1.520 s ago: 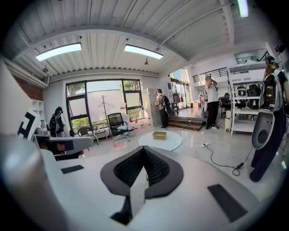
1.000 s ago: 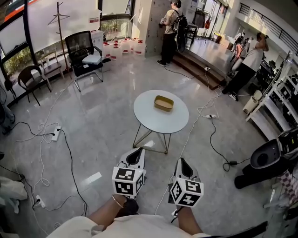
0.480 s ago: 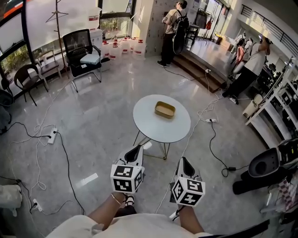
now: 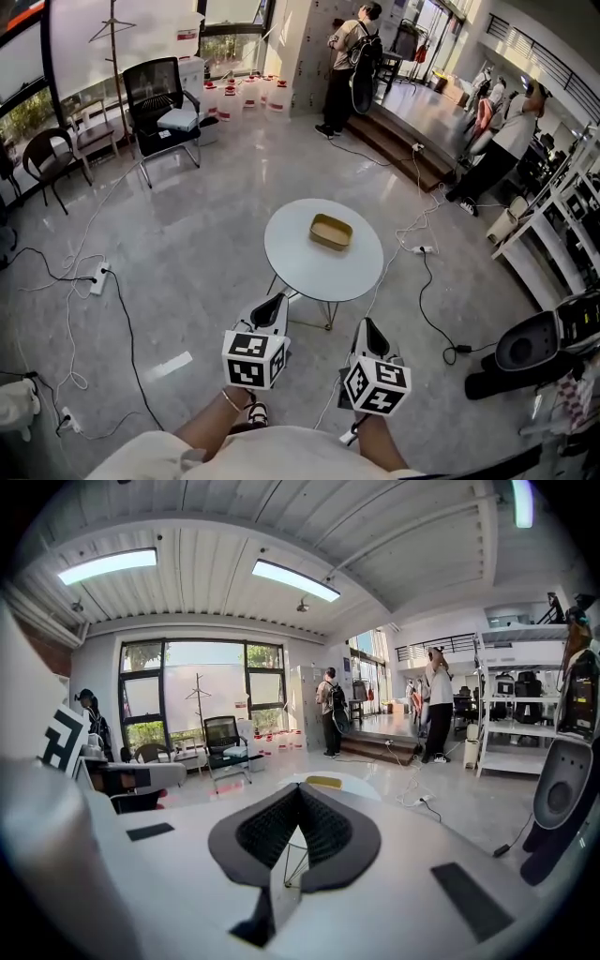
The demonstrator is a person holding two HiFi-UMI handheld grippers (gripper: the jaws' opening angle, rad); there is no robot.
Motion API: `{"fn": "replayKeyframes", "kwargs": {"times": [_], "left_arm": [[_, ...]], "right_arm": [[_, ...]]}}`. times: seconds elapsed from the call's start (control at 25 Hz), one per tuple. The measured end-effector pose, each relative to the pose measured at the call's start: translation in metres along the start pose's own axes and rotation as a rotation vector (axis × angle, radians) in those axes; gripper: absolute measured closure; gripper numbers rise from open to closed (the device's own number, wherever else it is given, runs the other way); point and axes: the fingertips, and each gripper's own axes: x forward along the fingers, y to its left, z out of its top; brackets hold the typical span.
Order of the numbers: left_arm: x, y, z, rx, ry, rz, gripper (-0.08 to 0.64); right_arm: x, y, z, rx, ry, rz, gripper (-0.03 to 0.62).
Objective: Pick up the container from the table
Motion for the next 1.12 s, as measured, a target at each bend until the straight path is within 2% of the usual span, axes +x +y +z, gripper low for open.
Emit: {"fn": "replayKeyframes", "kwargs": {"times": [0.24,0.68,1.12], "left_arm": [[0.020,0.011,0.007,0.022,0.019,-0.018,0.545],[0.050,0.025,0.018,0.047,0.029,-0.036,0.545],[0.058,0.033,0.010,0.066,0.059,-0.038,0.545]], "right_arm": [[0.021,-0.005,-0.001,0.049,0.016,-0.018,0.568],[0.055,-0.006,0.003,0.082,0.021,-0.018,0.568],[0.064,-0.009,-0.013,0.120,0.049,-0.028,0.568]]}}
